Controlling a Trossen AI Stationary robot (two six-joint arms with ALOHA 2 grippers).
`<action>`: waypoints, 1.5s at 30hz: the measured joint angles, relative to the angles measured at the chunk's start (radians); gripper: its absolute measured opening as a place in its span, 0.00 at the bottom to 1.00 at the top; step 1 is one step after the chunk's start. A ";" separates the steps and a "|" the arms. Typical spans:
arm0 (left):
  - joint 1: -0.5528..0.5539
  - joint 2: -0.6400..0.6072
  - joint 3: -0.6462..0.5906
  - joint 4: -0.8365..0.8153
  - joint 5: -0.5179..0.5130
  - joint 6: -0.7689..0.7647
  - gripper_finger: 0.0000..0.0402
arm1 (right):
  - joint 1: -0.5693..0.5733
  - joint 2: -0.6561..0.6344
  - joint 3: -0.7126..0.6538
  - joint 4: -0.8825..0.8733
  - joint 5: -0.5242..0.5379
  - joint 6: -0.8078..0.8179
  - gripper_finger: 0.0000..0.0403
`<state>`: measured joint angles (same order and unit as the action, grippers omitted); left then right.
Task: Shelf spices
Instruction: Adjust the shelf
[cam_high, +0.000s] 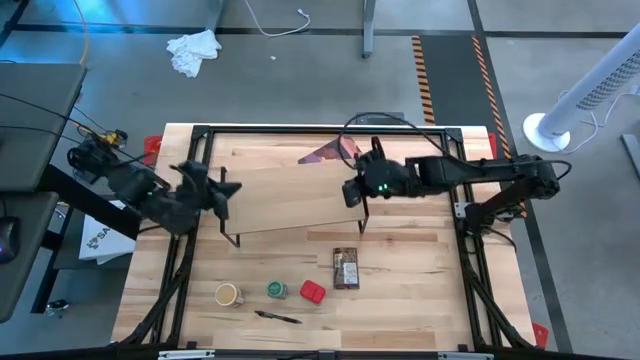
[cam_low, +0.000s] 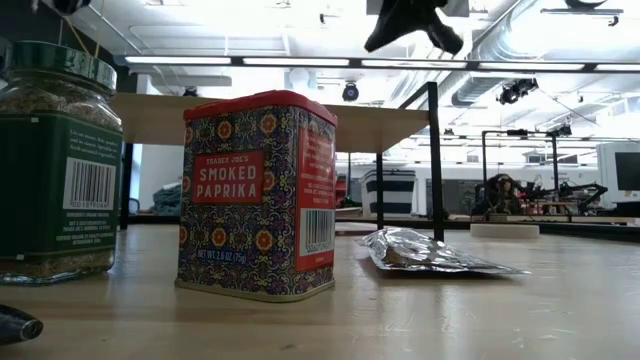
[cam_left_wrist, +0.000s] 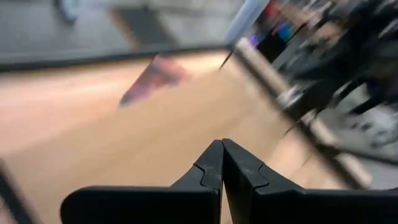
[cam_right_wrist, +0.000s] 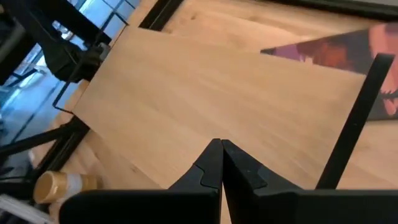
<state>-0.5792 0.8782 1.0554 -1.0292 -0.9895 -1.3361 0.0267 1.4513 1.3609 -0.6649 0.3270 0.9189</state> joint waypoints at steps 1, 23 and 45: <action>0.012 0.018 0.000 -0.028 0.032 -0.034 0.00 | -0.025 0.000 0.000 -0.002 -0.038 -0.001 0.00; 0.408 0.160 0.000 0.114 0.604 0.163 0.00 | -0.264 0.148 -0.001 -0.047 -0.342 -0.312 0.00; 0.489 0.208 0.000 0.142 0.675 0.361 0.00 | -0.323 0.115 -0.001 -0.338 -0.193 -0.284 0.00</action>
<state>-0.0898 1.0864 1.0554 -0.8874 -0.3142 -0.9747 -0.2960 1.5660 1.3599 -1.0027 0.1342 0.6349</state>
